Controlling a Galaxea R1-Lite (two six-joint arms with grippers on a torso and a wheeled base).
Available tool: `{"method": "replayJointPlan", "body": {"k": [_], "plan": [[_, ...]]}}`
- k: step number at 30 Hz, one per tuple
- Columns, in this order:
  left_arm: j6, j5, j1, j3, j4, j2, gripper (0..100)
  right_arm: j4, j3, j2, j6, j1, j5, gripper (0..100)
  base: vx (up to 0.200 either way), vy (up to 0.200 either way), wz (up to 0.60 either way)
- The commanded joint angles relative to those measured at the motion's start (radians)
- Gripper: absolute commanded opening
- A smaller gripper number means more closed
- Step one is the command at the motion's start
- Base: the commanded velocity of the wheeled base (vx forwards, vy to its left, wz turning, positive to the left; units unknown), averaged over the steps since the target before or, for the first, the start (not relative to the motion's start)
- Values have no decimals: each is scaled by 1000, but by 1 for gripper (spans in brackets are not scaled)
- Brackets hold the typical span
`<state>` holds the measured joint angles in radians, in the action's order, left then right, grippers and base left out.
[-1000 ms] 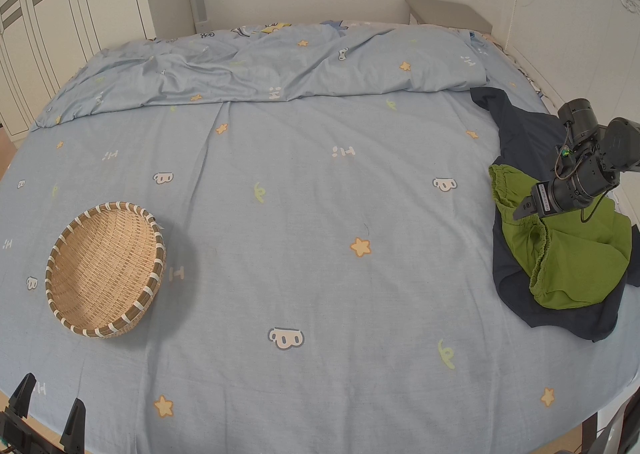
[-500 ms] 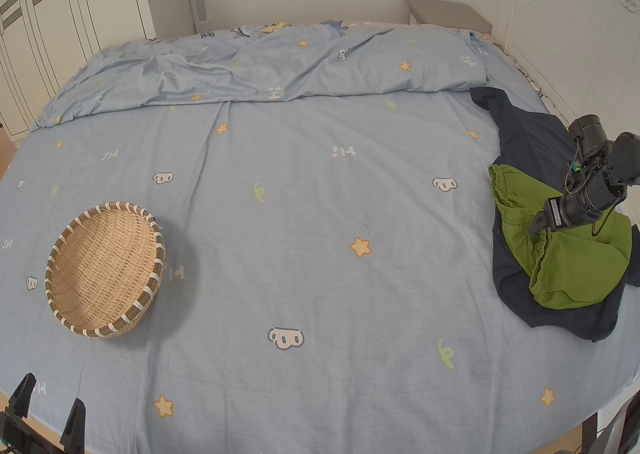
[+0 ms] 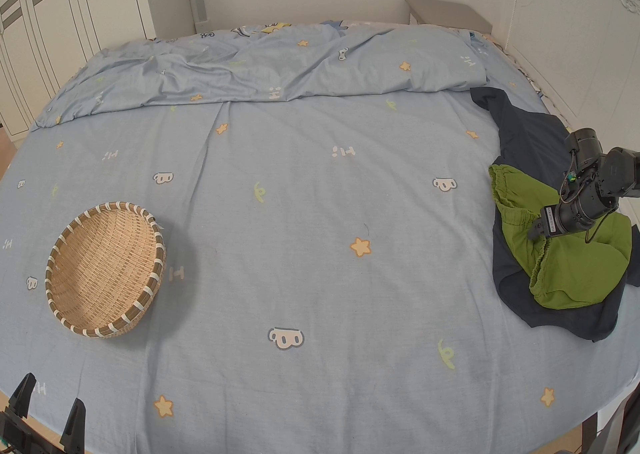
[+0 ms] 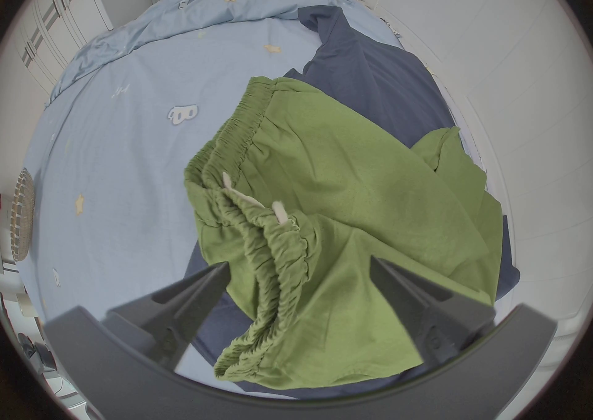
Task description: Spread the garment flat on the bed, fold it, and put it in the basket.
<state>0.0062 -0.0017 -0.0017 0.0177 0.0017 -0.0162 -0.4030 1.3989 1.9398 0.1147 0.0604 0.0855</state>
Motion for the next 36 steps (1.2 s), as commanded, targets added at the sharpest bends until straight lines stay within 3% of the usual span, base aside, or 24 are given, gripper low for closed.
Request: {"method": "replayJointPlan", "body": {"k": [1,13,15,18,25,32,36], "plan": [[0,0,0,-16,0,16,100,23,-6,41,0,2,-7,0,0,0,0],[0,0,0,-16,0,16,100,15,-3,38,2,1,-43,0,0,0,0],[0,0,0,-16,0,16,100,3,3,15,-1,-7,-84,0,0,0,0],[0,0,0,-16,0,16,100,-40,22,-47,-10,-22,-93,0,0,0,0],[0,0,0,-16,0,16,100,-244,140,-157,-170,-186,-92,0,0,0,0],[0,0,0,-16,0,16,100,-270,137,-222,-276,-370,-79,0,0,0,0],[0,0,0,-16,0,16,100,-278,147,-234,-391,-536,-52,0,0,0,0]]}}
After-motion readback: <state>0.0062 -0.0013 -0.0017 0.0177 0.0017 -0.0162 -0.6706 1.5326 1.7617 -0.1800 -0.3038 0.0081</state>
